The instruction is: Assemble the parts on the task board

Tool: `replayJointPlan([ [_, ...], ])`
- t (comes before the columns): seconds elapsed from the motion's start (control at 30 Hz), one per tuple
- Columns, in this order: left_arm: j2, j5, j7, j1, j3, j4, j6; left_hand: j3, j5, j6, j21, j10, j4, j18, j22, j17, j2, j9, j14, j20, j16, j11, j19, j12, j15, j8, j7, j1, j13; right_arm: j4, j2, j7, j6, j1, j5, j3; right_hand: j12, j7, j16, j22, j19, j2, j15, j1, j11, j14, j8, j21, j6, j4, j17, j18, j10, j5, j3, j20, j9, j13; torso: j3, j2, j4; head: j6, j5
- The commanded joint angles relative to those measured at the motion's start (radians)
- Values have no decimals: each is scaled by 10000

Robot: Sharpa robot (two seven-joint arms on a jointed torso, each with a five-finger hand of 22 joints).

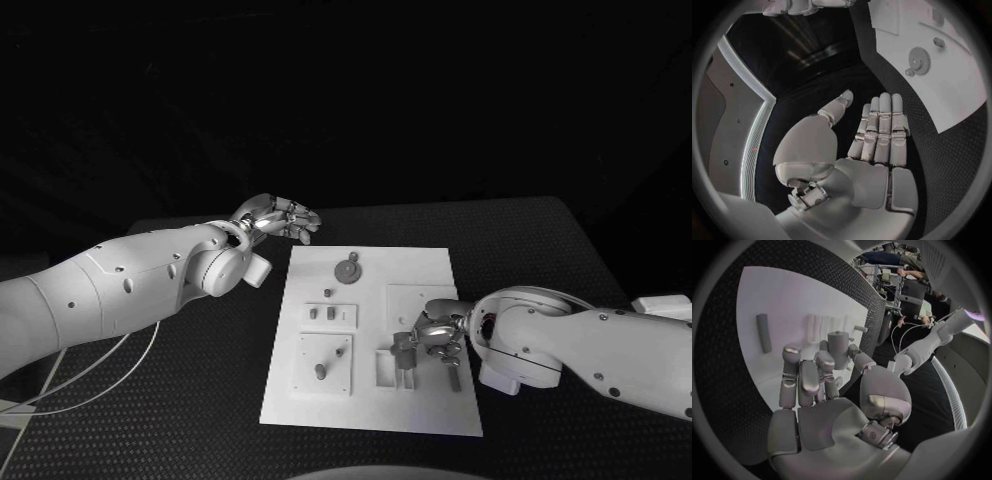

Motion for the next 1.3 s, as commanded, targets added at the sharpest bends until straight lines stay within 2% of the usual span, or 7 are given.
replayJointPlan([
  [0.03, 25, 51, 79, 6, 6, 22, 94, -40, 0, -49, -39, 66, 16, 115, 14, 20, 28, -18, 61, 4, -71, -8, 58, -57, -24, 51, 1, -86, -12, -132, 149, -84, 200, -8, 411, 0, 44, 128, 57, 160, 40, 243, -67, 97, -3, -15, -2, 17, 186, -338, -2, 425, 66, 34, 415, 19, -22, 18, 7, 10, 21, -14, 14],
  [0.17, 26, 51, 78, 6, 6, 14, 100, -40, 0, -49, -40, 67, 18, 115, 15, 24, 28, -19, 62, 4, -74, -8, 59, -57, -24, 52, 1, -88, -13, -255, 313, -99, 289, -50, 431, -1, 84, 121, 64, 165, 33, 257, -72, -13, -10, -13, -10, 17, 211, -312, 6, 425, 81, 34, 416, 17, -31, 45, 5, 7, 14, -24, 30],
  [0.27, 31, 51, 75, 6, 6, 21, 106, -41, 0, -48, -40, 67, 19, 114, 15, 27, 28, -20, 63, 4, -77, -8, 59, -56, -24, 53, 1, -90, -13, -263, 341, -129, 652, -91, 440, -1, 99, 117, 70, 168, 28, 270, -77, -128, -14, -13, -25, 17, 222, -280, 11, 425, 81, 34, 415, 15, -44, 57, -2, 6, 13, -42, 46],
  [0.53, 27, 51, 64, 6, 5, 23, 110, -41, 0, -47, -42, 68, 23, 114, 16, 34, 29, -21, 64, 4, -83, -8, 60, -56, -24, 55, 0, -95, -14, -310, 458, -144, 859, -234, 443, -1, 115, 117, 70, 173, 0, 342, -81, -424, -15, -37, -60, 12, 235, -197, -13, 425, 62, 35, 413, 13, -71, 79, 1, 0, -6, -56, 73],
  [0.97, 34, 51, 51, 6, 5, 29, 133, -44, 0, -48, -45, 68, 32, 113, 17, 47, 28, -25, 66, 5, -93, -8, 61, -57, -23, 57, 0, -106, -16, -450, 566, -129, 779, -303, 327, 0, 194, 105, 90, 178, -12, 370, -91, -760, -27, -33, -86, 23, 278, -95, 8, 425, 82, 35, 445, 2, -98, 137, 5, 1, -1, -60, 85],
  [1.3, 7, 51, 51, 6, 4, 26, 135, -43, 0, -49, -47, 67, 37, 114, 19, 58, 30, -29, 69, 4, -101, -8, 62, -57, -23, 58, 1, -110, -18, -606, 648, -125, 841, -450, 191, 0, 253, 93, 98, 181, -15, 370, -104, -986, -40, -41, -101, 35, 311, -30, -2, 425, 99, 35, 472, -10, -120, 182, 1, 4, 5, -78, 103],
])
